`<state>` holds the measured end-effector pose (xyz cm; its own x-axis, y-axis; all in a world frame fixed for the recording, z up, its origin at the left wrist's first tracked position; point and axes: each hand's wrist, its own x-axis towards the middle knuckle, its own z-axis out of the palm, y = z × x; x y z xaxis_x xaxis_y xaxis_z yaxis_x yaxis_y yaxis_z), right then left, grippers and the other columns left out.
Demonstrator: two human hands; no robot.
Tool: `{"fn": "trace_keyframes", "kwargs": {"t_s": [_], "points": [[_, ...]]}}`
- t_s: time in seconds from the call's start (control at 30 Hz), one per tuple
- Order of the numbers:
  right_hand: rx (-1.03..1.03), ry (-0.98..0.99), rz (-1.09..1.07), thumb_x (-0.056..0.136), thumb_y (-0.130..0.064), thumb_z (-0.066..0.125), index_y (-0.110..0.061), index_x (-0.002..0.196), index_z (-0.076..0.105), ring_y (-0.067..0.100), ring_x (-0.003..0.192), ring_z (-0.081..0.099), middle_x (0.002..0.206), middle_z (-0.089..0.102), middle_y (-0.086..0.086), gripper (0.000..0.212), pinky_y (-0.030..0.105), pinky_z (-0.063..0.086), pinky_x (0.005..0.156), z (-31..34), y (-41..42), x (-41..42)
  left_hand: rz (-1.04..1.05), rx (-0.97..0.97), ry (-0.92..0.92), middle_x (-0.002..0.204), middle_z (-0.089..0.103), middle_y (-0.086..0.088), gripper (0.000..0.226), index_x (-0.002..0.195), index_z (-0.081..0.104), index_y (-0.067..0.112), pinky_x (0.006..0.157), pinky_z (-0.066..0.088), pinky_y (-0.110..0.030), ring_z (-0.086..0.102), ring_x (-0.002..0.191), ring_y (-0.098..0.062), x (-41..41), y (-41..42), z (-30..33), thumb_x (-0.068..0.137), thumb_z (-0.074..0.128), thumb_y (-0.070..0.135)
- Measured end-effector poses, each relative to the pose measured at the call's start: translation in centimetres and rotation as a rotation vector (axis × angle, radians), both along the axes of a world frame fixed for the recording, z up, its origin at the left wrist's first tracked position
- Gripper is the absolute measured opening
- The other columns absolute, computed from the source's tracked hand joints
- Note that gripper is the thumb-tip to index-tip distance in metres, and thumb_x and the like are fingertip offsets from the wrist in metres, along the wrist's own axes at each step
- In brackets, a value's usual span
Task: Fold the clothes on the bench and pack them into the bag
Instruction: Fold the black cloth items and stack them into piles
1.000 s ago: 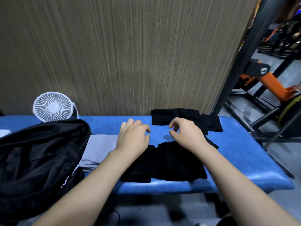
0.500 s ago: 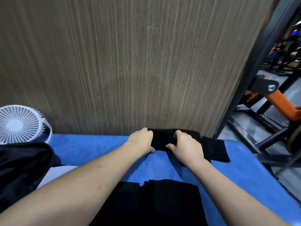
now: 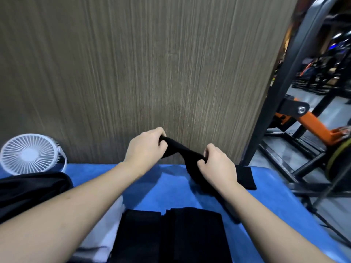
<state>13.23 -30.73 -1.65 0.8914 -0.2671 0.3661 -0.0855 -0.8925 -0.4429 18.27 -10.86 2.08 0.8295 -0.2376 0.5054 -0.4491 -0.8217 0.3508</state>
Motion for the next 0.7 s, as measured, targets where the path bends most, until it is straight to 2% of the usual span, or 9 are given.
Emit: {"fn": "trace_keyframes", "kwargs": {"t_s": [0.13,0.27,0.4,0.5,0.57,0.6,0.67,0.7], "points": [[0.023,0.013,-0.068,0.083,-0.015,0.052,-0.014,0.091,0.042,0.033,0.069,0.052,0.069,0.05,0.002,0.013,0.037,0.038,0.062,2.5,0.3,-2.8,-0.079,-0.092,-0.027,0.091,0.061,0.014,0.015,0.095,0.059,0.027,0.076,0.049,-0.036,0.058,0.086,-0.015,-3.3,2.8,2.7,0.085,0.054,0.018],[0.076,-0.082,-0.107,0.085,-0.012,0.05,-0.016,0.091,0.036,0.034,0.065,0.049,0.065,0.049,0.003,0.016,0.039,0.037,0.061,4.0,0.6,-6.2,-0.142,-0.139,-0.036,0.096,0.06,0.016,0.022,0.097,0.06,0.028,0.076,0.047,-0.032,0.056,0.088,-0.008,-6.7,5.5,2.8,0.085,0.057,0.011],[0.272,-0.186,-0.046,0.091,-0.016,0.056,-0.022,0.095,0.037,0.026,0.067,0.054,0.075,0.057,0.001,0.02,0.041,0.041,0.062,4.3,0.1,-10.1,-0.119,-0.268,0.054,0.087,0.064,0.016,0.023,0.095,0.059,0.031,0.068,0.043,-0.027,0.059,0.081,-0.005,-9.5,7.0,1.4,0.086,0.062,0.01],[0.445,-0.203,0.004,0.092,-0.017,0.065,-0.026,0.092,0.042,0.014,0.08,0.055,0.084,0.058,-0.007,0.024,0.036,0.042,0.069,4.0,-0.5,-13.1,-0.115,-0.444,0.194,0.088,0.068,0.012,0.018,0.096,0.056,0.028,0.073,0.049,-0.029,0.064,0.085,-0.01,-11.5,7.1,-0.8,0.089,0.068,0.017],[0.59,-0.18,-0.01,0.088,-0.02,0.072,-0.03,0.088,0.044,0.017,0.08,0.054,0.084,0.057,-0.005,0.03,0.035,0.043,0.073,3.2,-0.9,-14.6,-0.129,-0.613,0.342,0.085,0.07,0.007,0.021,0.098,0.052,0.024,0.066,0.05,-0.019,0.067,0.079,-0.013,-12.8,6.7,-2.0,0.089,0.07,0.018],[0.667,-0.146,-0.04,0.084,-0.025,0.076,-0.031,0.088,0.046,0.022,0.08,0.055,0.085,0.058,-0.001,0.031,0.039,0.046,0.074,2.5,-1.2,-15.3,-0.129,-0.675,0.415,0.082,0.071,0.005,0.023,0.099,0.049,0.022,0.059,0.047,-0.015,0.066,0.07,-0.013,-13.3,6.3,-2.6,0.09,0.07,0.02],[0.802,-0.083,-0.11,0.072,-0.039,0.08,-0.034,0.09,0.049,0.034,0.085,0.061,0.093,0.062,0.013,0.036,0.05,0.052,0.077,0.9,-2.0,-16.3,-0.099,-0.701,0.503,0.077,0.068,0.001,0.028,0.097,0.041,0.019,0.047,0.038,-0.013,0.053,0.052,-0.01,-14.0,5.9,-3.6,0.092,0.068,0.024],[0.879,-0.07,-0.121,0.072,-0.038,0.08,-0.034,0.09,0.05,0.037,0.086,0.064,0.097,0.064,0.019,0.035,0.052,0.054,0.077,0.4,-2.4,-16.8,-0.087,-0.712,0.528,0.076,0.067,-0.004,0.03,0.095,0.038,0.02,0.044,0.036,-0.015,0.046,0.048,-0.01,-14.1,5.9,-4.2,0.092,0.067,0.024]]}}
